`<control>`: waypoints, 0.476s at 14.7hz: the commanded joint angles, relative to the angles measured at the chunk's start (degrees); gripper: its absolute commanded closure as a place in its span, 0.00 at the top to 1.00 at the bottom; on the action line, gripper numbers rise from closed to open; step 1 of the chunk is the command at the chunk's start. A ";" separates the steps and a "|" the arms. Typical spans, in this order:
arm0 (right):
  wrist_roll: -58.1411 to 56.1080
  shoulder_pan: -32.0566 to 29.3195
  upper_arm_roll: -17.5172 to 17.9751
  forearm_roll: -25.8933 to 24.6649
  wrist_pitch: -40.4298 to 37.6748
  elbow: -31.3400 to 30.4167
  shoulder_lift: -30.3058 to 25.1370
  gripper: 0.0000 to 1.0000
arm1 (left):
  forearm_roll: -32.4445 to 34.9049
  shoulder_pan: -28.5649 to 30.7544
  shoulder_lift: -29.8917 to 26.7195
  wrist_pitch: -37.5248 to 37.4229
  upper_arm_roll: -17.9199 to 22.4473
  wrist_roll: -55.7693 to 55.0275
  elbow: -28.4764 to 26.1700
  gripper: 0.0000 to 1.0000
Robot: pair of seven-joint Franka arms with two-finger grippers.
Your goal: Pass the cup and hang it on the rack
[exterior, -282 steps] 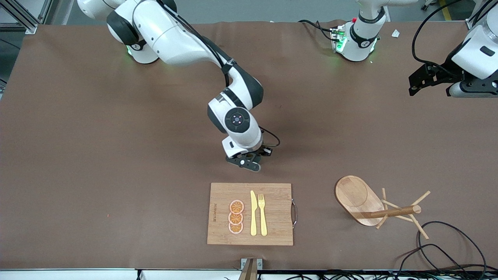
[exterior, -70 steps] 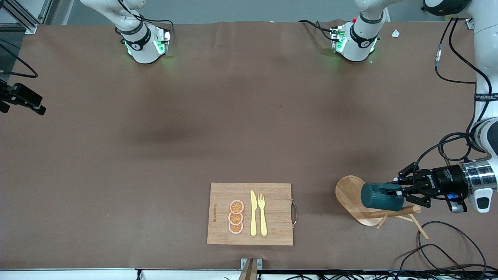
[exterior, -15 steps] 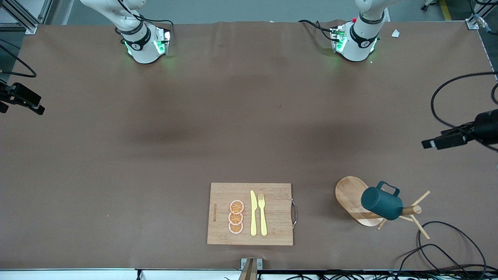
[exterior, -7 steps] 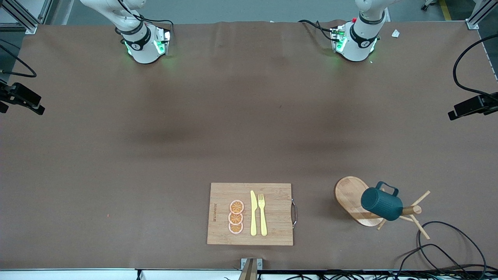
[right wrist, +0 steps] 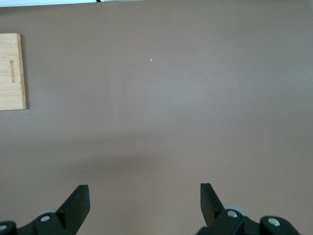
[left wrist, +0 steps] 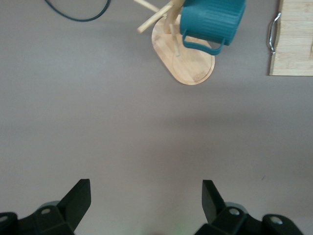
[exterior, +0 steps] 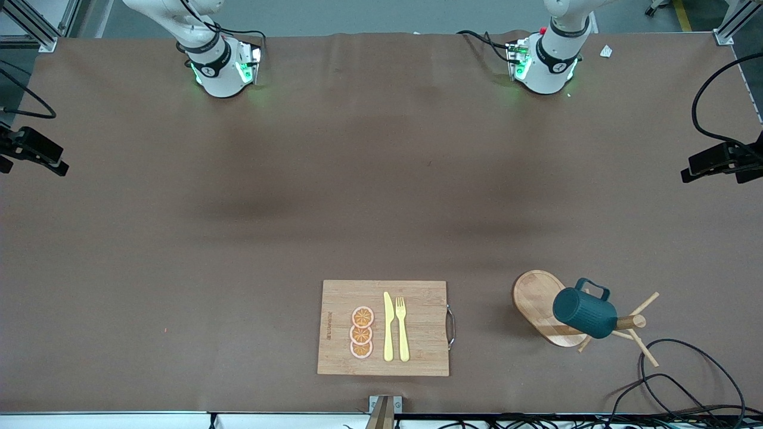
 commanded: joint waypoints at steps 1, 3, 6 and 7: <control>-0.96 -1.52 0.94 0.95 -0.08 -0.95 -1.21 1.00 | 0.81 -9.13 -3.97 0.34 8.29 0.90 -1.01 1.00; -0.96 -1.52 0.94 0.95 -0.08 -0.95 -1.21 1.00 | 0.37 -11.36 -6.07 0.34 10.52 1.52 -1.71 1.00; -0.96 -1.52 0.94 1.04 -0.08 -0.95 -1.21 1.00 | 0.55 -14.52 -9.32 0.34 11.74 0.64 -5.66 1.00; -1.04 -1.52 0.94 1.04 -0.08 -0.95 -1.21 1.00 | 0.37 -16.10 -9.94 0.34 13.49 0.64 -6.54 1.00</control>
